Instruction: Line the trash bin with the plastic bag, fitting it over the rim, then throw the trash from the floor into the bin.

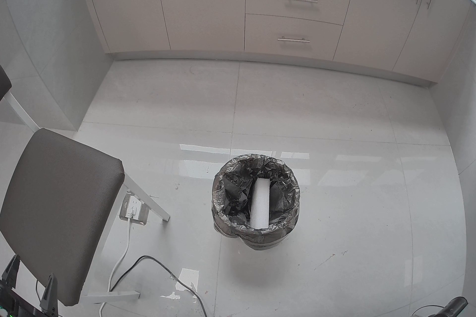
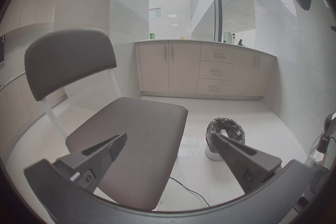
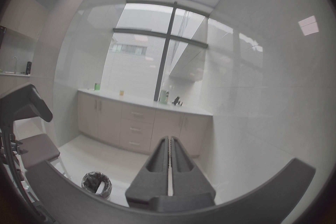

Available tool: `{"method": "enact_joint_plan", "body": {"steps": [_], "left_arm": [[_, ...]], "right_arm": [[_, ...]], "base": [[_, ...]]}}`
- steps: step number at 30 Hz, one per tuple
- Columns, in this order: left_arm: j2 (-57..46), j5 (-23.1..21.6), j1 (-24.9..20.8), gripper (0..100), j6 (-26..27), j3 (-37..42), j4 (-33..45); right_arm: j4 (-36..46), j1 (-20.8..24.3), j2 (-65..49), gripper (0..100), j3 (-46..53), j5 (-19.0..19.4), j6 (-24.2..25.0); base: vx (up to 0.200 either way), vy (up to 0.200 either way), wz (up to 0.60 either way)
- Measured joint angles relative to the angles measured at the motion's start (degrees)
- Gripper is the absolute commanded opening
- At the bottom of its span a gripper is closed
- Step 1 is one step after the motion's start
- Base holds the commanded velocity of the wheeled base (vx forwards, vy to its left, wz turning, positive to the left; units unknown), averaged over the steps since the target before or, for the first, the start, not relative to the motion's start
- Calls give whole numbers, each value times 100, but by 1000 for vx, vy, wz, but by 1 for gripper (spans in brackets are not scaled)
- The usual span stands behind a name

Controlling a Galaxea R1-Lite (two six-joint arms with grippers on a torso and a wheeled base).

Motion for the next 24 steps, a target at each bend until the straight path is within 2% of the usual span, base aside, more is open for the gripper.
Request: {"method": "enact_joint_plan", "body": {"steps": [5,11,19,24], "left_arm": [[0,-26,0,100,-68,0,-4],[0,-35,0,100,-161,0,-13],[0,49,0,100,-196,7,-26],[0,188,0,100,-197,16,-33]], "right_arm": [[-20,-229,-739,0,206,13,11],[104,-544,-1607,0,1312,68,205],[165,-613,-2417,0,2918,945,610],[-140,-580,-2645,0,4022,1163,869]], "base": [[0,0,0],[0,0,0],[0,0,0],[0,0,0]]}}
